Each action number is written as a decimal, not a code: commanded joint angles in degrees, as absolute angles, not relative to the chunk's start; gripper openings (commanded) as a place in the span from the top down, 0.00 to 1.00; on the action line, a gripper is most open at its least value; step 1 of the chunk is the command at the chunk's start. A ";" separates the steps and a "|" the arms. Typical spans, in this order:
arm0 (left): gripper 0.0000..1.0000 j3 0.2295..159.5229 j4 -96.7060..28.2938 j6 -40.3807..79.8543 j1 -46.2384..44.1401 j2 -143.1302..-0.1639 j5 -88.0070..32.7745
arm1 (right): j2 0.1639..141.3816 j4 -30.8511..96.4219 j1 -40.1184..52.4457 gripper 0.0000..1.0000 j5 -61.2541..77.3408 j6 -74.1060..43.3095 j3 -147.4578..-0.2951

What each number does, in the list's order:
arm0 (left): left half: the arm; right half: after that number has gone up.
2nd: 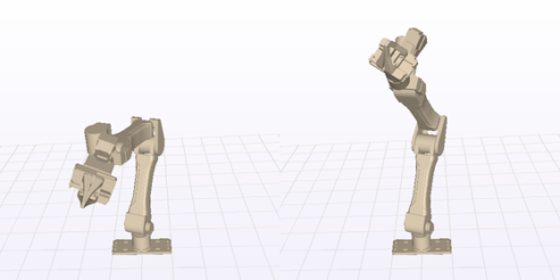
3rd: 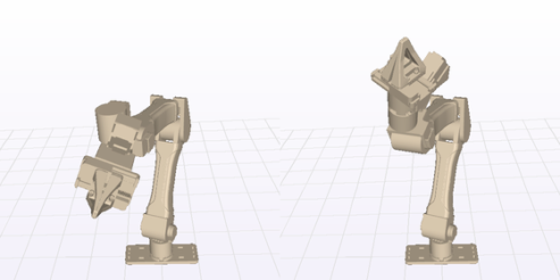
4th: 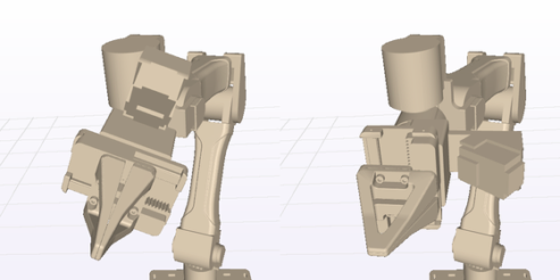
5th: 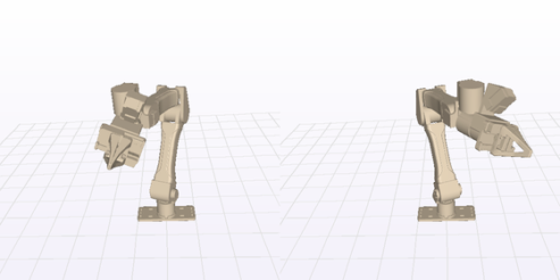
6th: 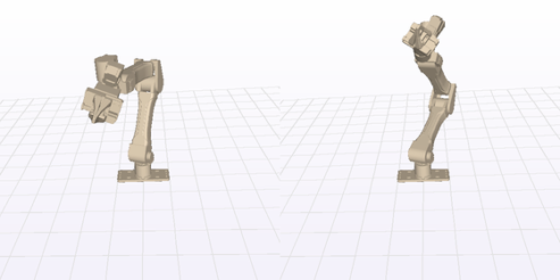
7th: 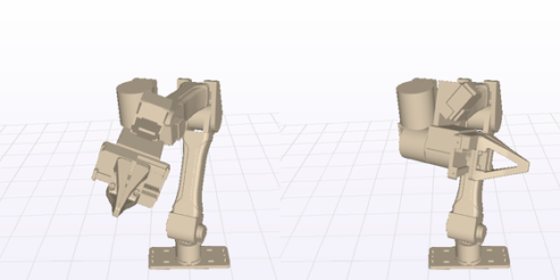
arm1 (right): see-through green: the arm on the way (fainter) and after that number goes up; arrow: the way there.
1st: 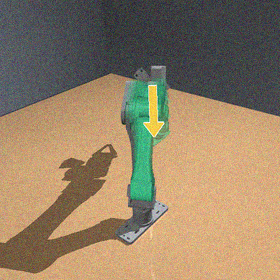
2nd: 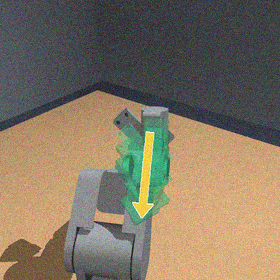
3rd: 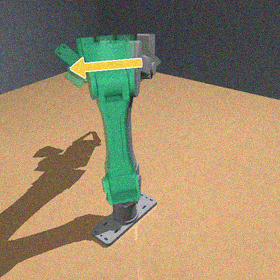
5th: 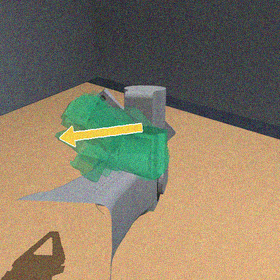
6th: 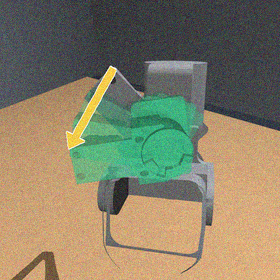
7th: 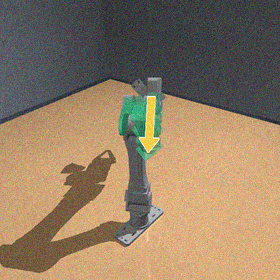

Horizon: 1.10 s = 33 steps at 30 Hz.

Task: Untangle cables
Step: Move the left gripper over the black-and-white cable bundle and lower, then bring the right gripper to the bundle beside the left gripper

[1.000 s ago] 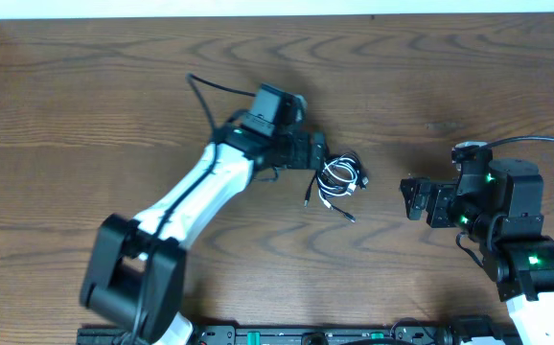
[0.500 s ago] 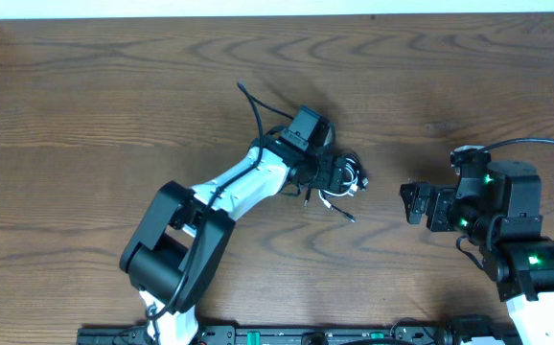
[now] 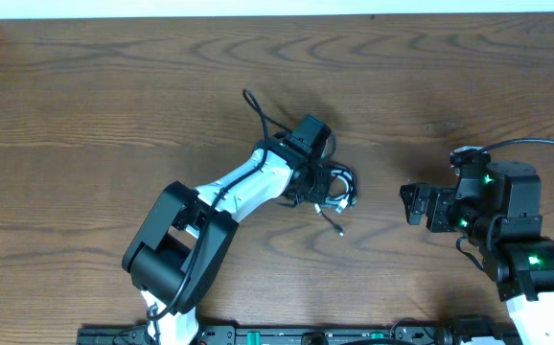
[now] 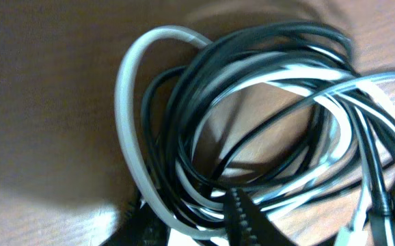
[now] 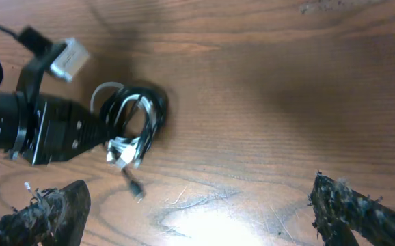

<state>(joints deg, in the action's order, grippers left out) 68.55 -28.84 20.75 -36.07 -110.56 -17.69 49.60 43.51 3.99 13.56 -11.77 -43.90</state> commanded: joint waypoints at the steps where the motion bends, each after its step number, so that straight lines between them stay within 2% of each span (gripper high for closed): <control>1: 0.78 68.45 -32.42 20.25 -36.71 -111.24 -16.86 | 49.67 43.55 3.73 0.01 14.11 -12.40 -44.97; 4: 0.81 68.45 -34.06 20.27 -36.86 -111.24 -17.12 | 50.33 43.66 3.75 0.01 14.17 -12.43 -44.88; 5: 0.88 68.45 -34.37 20.27 -36.95 -111.24 -17.43 | 50.65 43.97 3.75 0.02 14.52 -12.43 -44.88; 7: 0.92 68.47 -35.03 20.25 -37.39 -111.24 -17.52 | 51.86 44.56 3.75 0.05 17.89 -12.38 -44.88; 11: 0.92 68.47 -35.31 20.23 -38.68 -111.24 -17.52 | 54.87 45.52 3.79 0.06 25.15 -11.62 -44.86; 21: 0.92 68.47 -35.16 20.25 -41.25 -111.24 -19.03 | 66.74 46.61 4.29 0.11 31.46 -7.20 -44.84; 25: 0.92 68.47 -34.83 20.25 -42.28 -111.24 -20.32 | 72.05 46.24 5.96 0.21 31.62 -6.74 -44.84; 33: 0.92 68.47 -34.33 20.25 -43.09 -111.24 -22.13 | 82.08 43.42 8.29 0.63 31.46 -6.79 -44.82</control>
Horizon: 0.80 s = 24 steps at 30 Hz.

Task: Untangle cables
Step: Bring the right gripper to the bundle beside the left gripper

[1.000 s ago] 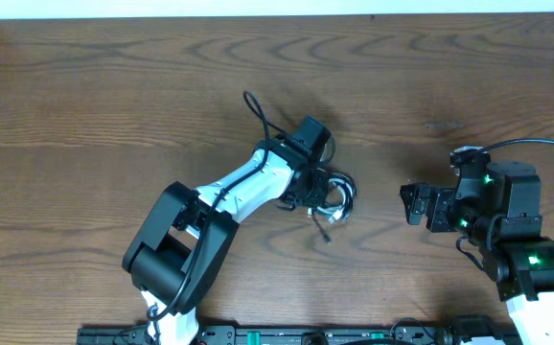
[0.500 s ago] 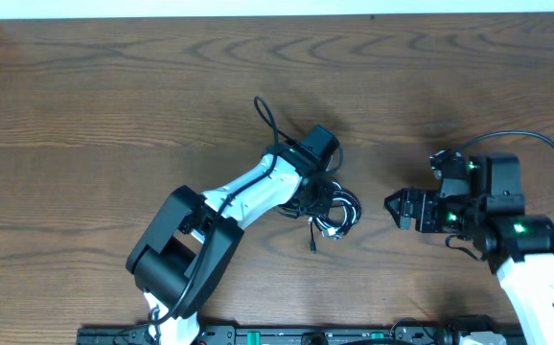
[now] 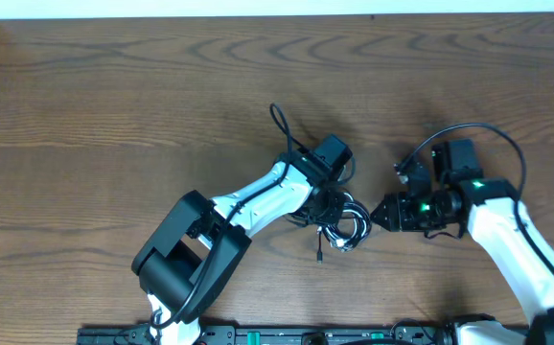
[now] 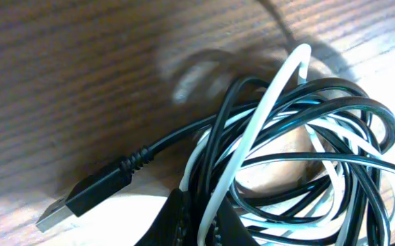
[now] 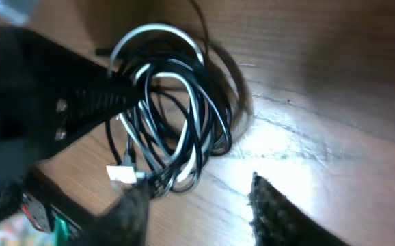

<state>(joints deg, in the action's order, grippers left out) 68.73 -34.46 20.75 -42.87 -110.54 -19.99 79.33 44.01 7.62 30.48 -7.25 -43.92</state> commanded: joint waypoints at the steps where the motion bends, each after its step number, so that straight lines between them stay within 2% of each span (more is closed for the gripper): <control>1: 0.92 68.47 -34.09 20.27 -43.11 -111.24 -22.61 | 82.98 43.18 8.38 0.67 31.48 -6.81 -44.82; 15: 0.92 68.47 -32.05 20.29 -43.11 -111.24 -26.59 | 88.90 41.93 11.64 0.68 31.35 -6.79 -44.82; 16: 0.92 68.47 -32.08 20.29 -43.11 -111.24 -26.61 | 88.90 41.69 11.92 0.69 30.87 -6.79 -44.82; 21: 0.92 68.47 -32.10 20.27 -43.11 -111.24 -26.57 | 88.90 41.34 13.10 0.88 26.89 -7.31 -44.64; 24: 0.92 68.47 -32.40 20.27 -43.11 -111.24 -26.59 | 88.90 41.34 13.26 0.91 25.82 -8.12 -44.18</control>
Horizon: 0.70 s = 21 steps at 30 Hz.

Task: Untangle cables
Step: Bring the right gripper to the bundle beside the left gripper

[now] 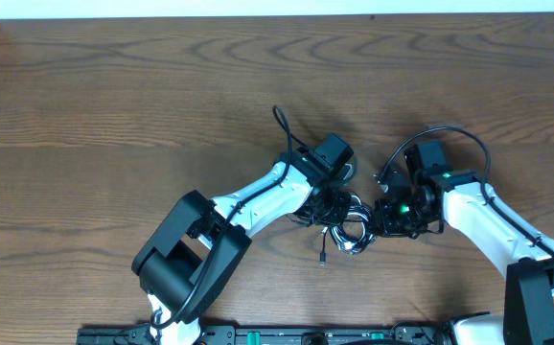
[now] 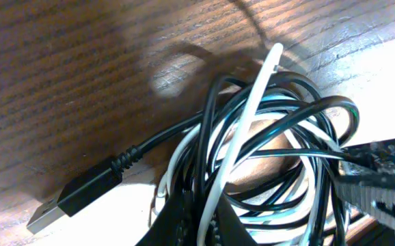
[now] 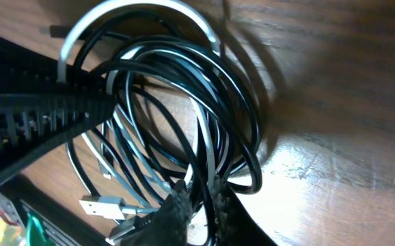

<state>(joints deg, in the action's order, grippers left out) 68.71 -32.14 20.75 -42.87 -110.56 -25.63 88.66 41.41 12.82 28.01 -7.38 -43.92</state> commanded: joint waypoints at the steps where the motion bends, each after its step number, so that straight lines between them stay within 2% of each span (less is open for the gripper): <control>1: 0.92 68.47 -32.58 20.27 -43.11 -111.24 -26.57 | 88.90 41.34 13.23 0.91 25.82 -8.12 -43.94; 5: 0.92 68.47 -33.56 20.27 -43.11 -111.24 -26.59 | 88.90 40.27 13.23 0.88 25.82 -8.14 -42.44; 14: 0.92 68.47 -35.16 20.25 -43.11 -111.24 -26.55 | 88.90 37.26 13.23 0.89 25.82 -9.39 -39.90; 17: 0.92 68.47 -35.59 20.27 -43.11 -111.24 -26.55 | 88.90 37.32 13.23 0.99 24.62 -9.43 -39.70; 21: 0.92 68.47 -36.23 20.25 -43.09 -111.24 -26.35 | 88.90 39.68 13.23 0.99 14.87 -14.94 -39.20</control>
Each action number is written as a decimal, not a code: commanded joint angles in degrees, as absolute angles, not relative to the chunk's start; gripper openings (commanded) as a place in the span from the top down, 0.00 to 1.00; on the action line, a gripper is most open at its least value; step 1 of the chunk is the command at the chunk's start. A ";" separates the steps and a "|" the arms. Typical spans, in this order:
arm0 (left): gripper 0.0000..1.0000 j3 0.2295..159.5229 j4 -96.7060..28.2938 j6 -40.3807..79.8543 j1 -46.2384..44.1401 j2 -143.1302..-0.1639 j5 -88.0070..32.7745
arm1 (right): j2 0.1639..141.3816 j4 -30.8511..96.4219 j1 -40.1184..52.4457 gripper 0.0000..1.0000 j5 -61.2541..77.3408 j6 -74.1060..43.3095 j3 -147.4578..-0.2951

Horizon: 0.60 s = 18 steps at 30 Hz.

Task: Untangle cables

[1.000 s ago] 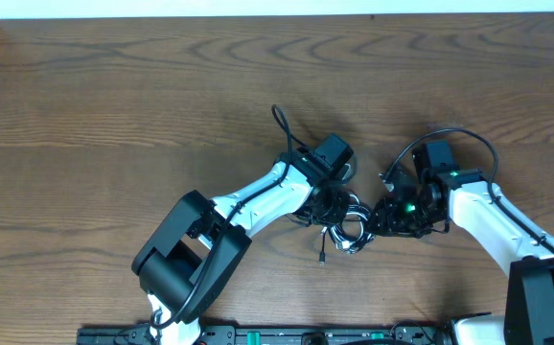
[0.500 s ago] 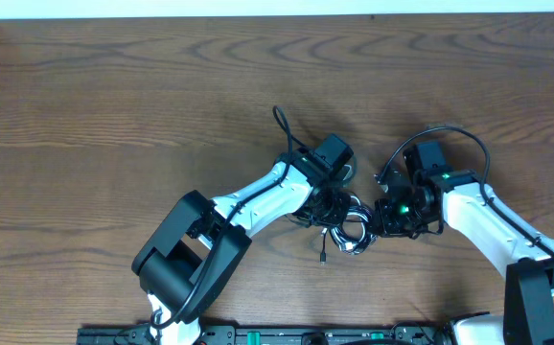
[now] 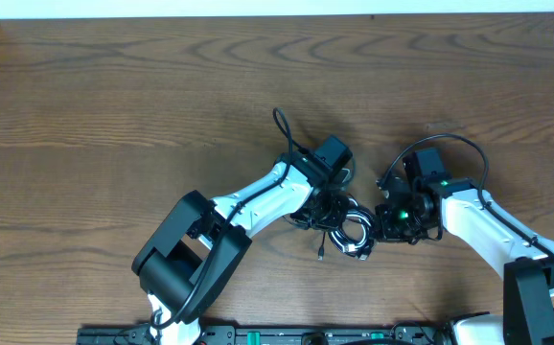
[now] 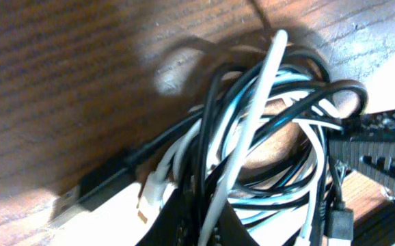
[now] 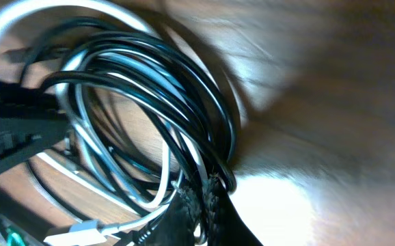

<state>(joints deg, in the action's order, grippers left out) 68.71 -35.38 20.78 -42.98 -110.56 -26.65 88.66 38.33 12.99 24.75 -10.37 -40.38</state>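
A tangled bundle of black and white cables (image 3: pixel 347 228) lies on the wooden table between the two arms. My left gripper (image 4: pixel 201 229) is shut on the bundle's left side, a white strand (image 4: pixel 252 123) and black loops running up from its jaws. My right gripper (image 5: pixel 201 198) is shut on the black loops (image 5: pixel 184 89) at the bundle's right side. A black USB plug (image 4: pixel 105 181) and a white plug (image 4: pixel 150 195) lie beside the left jaws. The right gripper's finger (image 4: pixel 382 147) shows in the left wrist view.
A loose cable end with a small plug (image 3: pixel 321 253) trails toward the table's front edge. The left arm (image 3: pixel 248 196) reaches in from the lower left. The right arm (image 3: pixel 483 220) comes from the lower right, its own black lead (image 3: pixel 440 144) arching over it.
The right gripper's jaws have drawn closer together on the black loops and the coil now looks pulled tighter. The bundle has shifted slightly; a white plug now shows beside the left jaws.
At first my left gripper held the bundle further left, while my right gripper stood open well off to the right. By the second moment the bundle lay further right, with the right gripper open beside it. Then the right jaws were on the black loops, and now both hold.
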 commanded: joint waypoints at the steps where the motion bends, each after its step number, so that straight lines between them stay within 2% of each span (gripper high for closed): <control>1: 0.92 68.47 -36.40 20.25 -43.09 -111.24 -26.35 | 88.90 40.56 13.23 0.99 11.73 -16.80 -39.07; 9: 0.92 68.47 -38.46 20.25 -43.09 -111.24 -25.50 | 88.90 42.44 13.21 0.99 -5.82 -29.50 -37.47; 18: 0.92 68.53 -40.47 20.18 -42.11 -109.84 -21.61 | 88.90 40.38 13.21 0.99 -2.85 -27.14 -37.36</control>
<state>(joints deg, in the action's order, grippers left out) 68.73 -38.11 20.78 -43.90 -110.56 -27.70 87.15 41.10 14.22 10.98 -27.16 -39.83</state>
